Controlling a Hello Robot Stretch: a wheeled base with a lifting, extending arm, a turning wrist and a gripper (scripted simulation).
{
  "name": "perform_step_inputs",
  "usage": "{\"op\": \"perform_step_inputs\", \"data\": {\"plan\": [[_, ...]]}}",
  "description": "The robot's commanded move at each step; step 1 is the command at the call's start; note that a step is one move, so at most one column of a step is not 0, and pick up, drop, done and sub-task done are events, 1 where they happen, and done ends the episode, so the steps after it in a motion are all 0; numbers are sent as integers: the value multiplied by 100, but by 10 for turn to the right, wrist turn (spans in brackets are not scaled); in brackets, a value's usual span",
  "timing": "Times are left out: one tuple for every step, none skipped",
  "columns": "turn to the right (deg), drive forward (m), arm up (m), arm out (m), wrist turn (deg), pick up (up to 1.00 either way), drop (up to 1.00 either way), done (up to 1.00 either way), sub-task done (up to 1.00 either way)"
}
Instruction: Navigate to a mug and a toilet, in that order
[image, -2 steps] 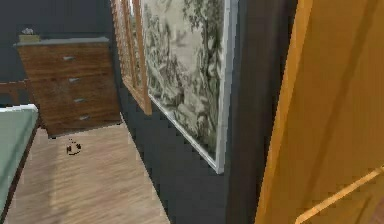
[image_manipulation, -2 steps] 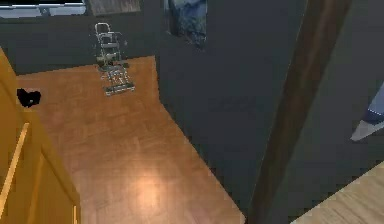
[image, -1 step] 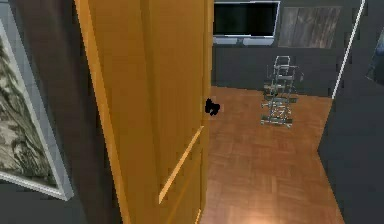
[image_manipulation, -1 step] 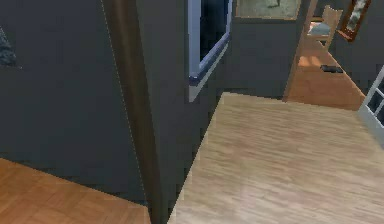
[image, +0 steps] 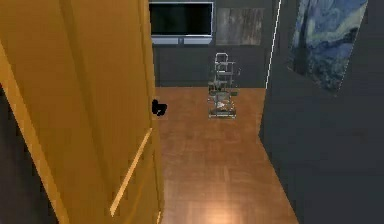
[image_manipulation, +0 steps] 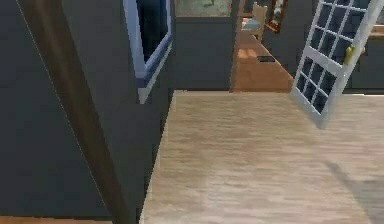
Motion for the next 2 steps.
{"op": "perform_step_inputs", "data": {"plan": [[0, 55, 0, 0, 0, 0, 0, 0, 0], [150, 0, 0, 0, 0, 0, 0, 0, 0]]}}
